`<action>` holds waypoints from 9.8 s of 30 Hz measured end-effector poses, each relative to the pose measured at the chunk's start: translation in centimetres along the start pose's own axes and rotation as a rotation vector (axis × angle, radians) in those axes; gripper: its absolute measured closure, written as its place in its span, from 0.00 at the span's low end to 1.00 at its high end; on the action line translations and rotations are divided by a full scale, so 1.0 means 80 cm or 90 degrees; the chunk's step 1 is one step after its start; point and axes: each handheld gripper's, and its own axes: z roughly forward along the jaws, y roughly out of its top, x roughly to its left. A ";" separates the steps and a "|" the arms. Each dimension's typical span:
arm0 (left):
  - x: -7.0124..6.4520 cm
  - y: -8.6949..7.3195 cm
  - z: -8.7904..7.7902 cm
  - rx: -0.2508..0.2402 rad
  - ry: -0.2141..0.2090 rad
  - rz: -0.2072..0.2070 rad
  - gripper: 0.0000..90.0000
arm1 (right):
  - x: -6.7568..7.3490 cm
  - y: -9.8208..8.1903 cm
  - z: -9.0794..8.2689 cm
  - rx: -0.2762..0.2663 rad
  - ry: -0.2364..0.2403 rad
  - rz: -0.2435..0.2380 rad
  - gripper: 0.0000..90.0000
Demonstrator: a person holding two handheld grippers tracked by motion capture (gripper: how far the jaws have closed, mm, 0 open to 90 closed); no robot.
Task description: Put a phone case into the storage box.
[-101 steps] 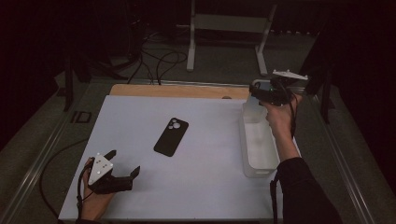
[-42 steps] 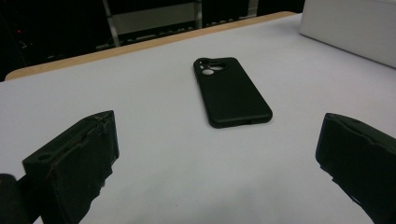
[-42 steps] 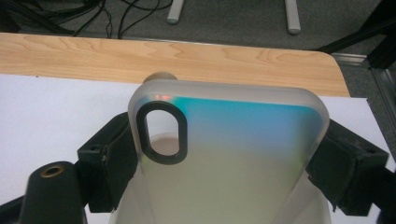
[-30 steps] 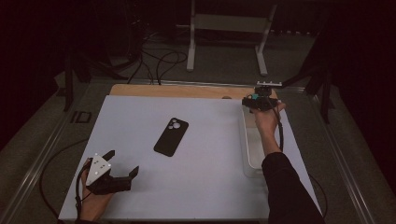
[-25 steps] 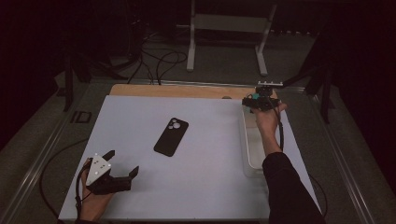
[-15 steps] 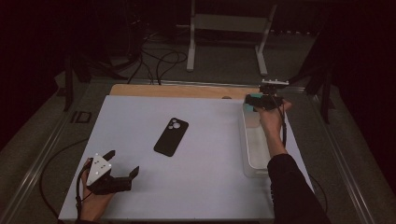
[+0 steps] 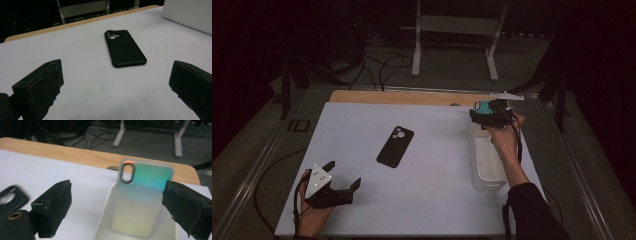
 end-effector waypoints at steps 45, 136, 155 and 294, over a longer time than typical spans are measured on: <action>0.001 0.018 0.004 0.031 -0.003 -0.016 0.00 | 0.060 -0.173 -0.126 -0.157 0.197 -0.063 0.11; -0.034 0.070 0.258 0.418 -0.033 -0.008 0.10 | 0.056 -0.185 -0.134 -0.180 0.170 -0.061 0.09; -0.031 0.076 0.249 0.405 -0.044 -0.010 0.19 | 0.053 -0.182 -0.133 -0.172 0.176 -0.053 0.09; -0.136 0.163 0.148 0.123 -0.275 0.085 0.19 | 0.108 -0.051 -0.110 -0.048 0.401 -0.037 0.96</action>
